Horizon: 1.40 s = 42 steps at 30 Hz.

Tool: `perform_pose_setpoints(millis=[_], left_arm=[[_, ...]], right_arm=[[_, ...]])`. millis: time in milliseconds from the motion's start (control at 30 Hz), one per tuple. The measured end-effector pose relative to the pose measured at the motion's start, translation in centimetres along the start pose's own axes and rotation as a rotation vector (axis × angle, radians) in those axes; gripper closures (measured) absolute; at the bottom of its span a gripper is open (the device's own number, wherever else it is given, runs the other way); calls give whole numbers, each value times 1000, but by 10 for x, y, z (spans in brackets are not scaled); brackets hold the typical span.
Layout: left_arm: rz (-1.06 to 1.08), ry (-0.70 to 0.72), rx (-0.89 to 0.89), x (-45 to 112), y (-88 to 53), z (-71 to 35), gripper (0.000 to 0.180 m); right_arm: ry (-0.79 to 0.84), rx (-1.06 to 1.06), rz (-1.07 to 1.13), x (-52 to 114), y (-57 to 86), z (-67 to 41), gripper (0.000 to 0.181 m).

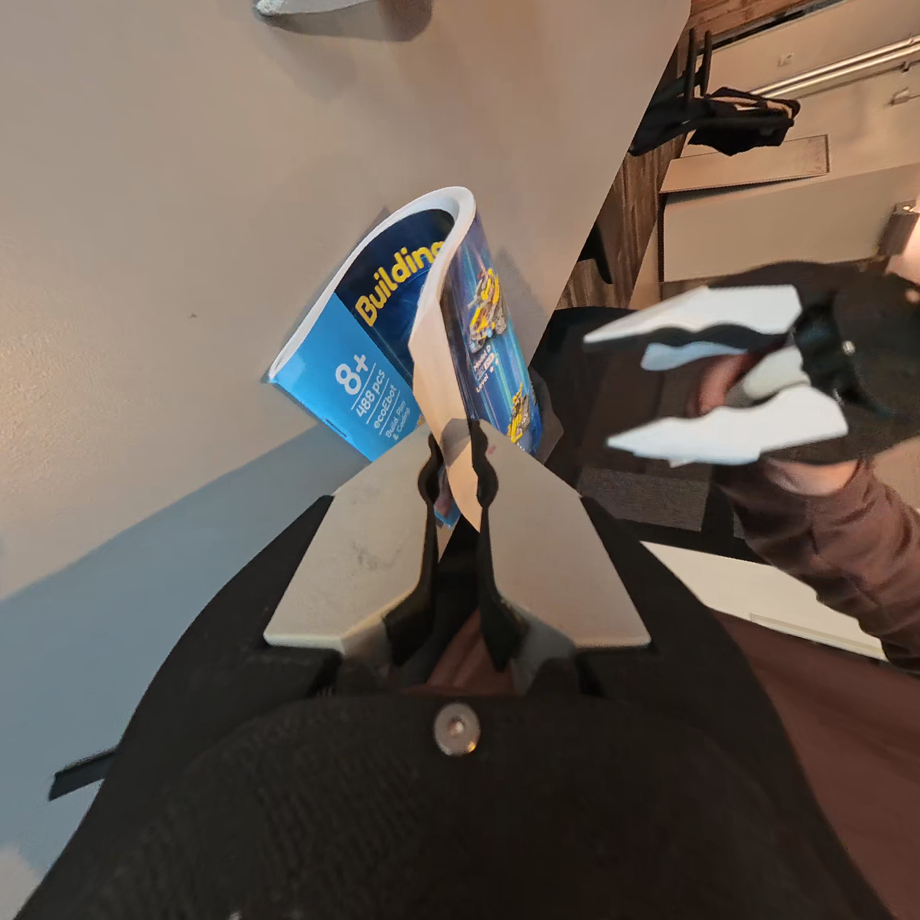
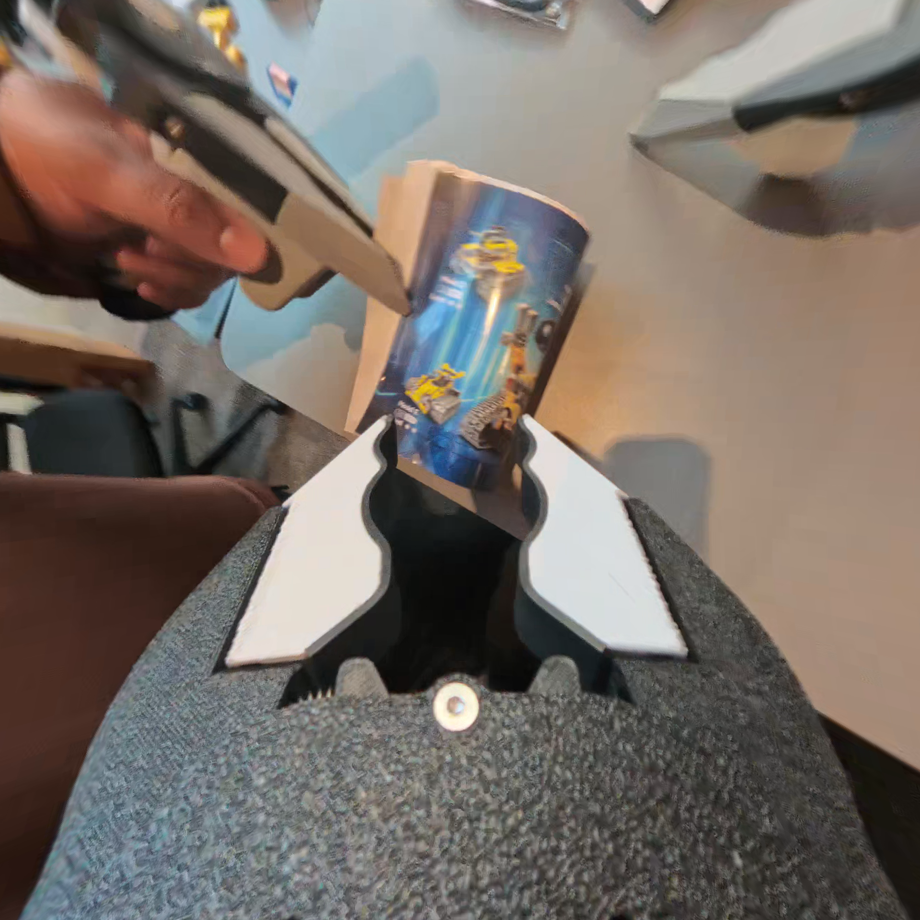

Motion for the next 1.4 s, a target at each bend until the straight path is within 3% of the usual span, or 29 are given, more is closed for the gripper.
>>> perform_pose_setpoints(millis=[100, 233, 300, 333, 367, 467, 667, 767, 967, 1133, 1200, 1400], left_arm=[[8, -7, 17, -3, -2, 1, 170], [16, -10, 4, -5, -6, 4, 170], [12, -11, -7, -5, -8, 6, 169], [12, -9, -14, -5, -8, 6, 169], [6, -8, -22, -5, -9, 7, 167], [-21, 0, -34, -6, -11, 9, 163], [-25, 12, -36, -8, -14, 16, 163], [1, 27, -45, -11, -16, 19, 163], [19, 24, -19, -14, -19, 21, 164], [0, -31, 57, -23, -25, 28, 174], [-3, -27, 60, -23, -27, 30, 174], [-14, -21, 22, -20, -28, 31, 171]], right_arm=[[-34, 134, -66, 10, 17, 3, 123], [-110, 200, -210, 37, 18, 1, 95], [-161, 221, -255, 51, 16, 0, 95], [-193, 224, -248, 57, 16, 0, 100], [-205, 223, -237, 61, 15, 0, 115], [-222, 207, -234, 63, 15, -2, 122], [-238, 107, -157, 60, 5, -1, 121], [-234, 144, -183, 62, 1, 0, 110], [-261, 63, -87, 67, -9, -4, 113], [-193, 112, -133, 66, -5, -16, 117], [-213, 147, -170, 73, -2, -18, 113], [-248, 68, -192, 81, -1, -24, 122]])
Point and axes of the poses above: each gripper's, where its closed fingertips meet, x out along the fingers, z out of its underside, y = z × x across the jaws, the point moved 10 cm from there along -x, back along the fingers, and after that the axes turned 2 degrees about z, right-handed, at the moved point
